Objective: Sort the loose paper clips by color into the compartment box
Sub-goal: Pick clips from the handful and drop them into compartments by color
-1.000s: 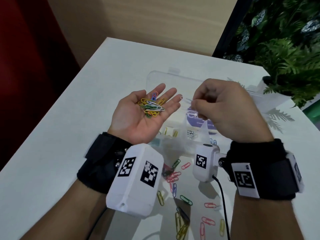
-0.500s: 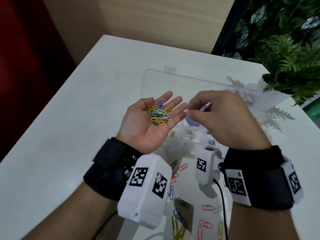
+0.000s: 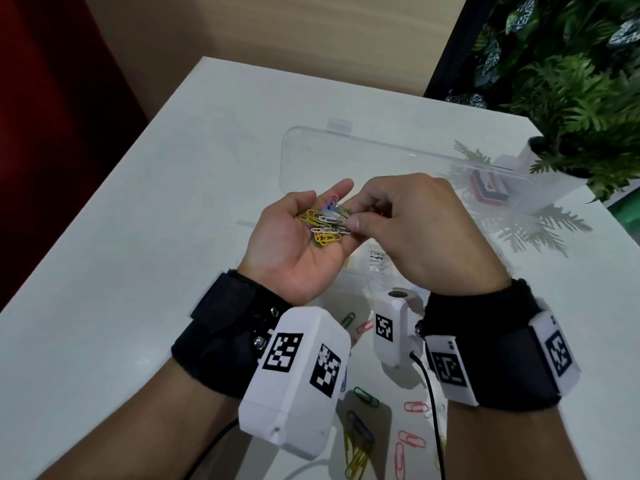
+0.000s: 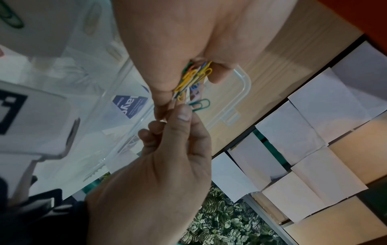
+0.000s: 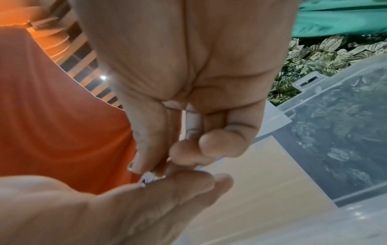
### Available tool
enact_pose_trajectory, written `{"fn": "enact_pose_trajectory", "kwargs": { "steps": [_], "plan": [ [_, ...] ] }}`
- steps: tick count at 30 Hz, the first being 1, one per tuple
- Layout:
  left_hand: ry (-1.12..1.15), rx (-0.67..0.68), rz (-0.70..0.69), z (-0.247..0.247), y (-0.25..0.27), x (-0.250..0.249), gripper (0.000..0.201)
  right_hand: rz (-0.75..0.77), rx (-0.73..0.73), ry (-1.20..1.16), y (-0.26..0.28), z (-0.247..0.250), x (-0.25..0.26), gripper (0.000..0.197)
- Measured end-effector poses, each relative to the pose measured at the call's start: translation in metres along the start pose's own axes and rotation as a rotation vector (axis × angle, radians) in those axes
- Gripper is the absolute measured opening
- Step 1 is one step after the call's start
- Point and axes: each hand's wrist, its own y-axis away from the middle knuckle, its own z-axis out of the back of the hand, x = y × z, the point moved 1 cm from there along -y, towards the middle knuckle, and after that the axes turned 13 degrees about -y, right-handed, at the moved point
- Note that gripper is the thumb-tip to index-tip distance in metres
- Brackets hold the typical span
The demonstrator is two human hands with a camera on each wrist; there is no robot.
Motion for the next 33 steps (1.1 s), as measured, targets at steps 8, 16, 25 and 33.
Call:
{"fn": "enact_pose_trajectory", "kwargs": {
  "steps": [8, 16, 25, 33],
  "plan": [
    [0.023, 0.011, 0.008, 0.001, -0.001, 0.0, 0.044, -0.008, -0.05, -0.047, 0.0, 0.001, -0.001, 0.006],
    [-0.109, -0.008, 0.002, 0.006, -0.006, 0.002, 0.051, -0.012, -0.121, -0.14, -0.003, -0.004, -0.004, 0.017],
    [-0.074, -0.001, -0.038, 0.001, -0.004, 0.002, 0.038, -0.002, -0.211, -0.243, -0.003, 0.0, -0.006, 0.018],
    [-0.077, -0.076, -0.194, 0.013, -0.001, -0.046, 0.039, -0.002, -0.219, -0.078, -0.003, 0.001, -0.011, 0.013]
  ]
}}
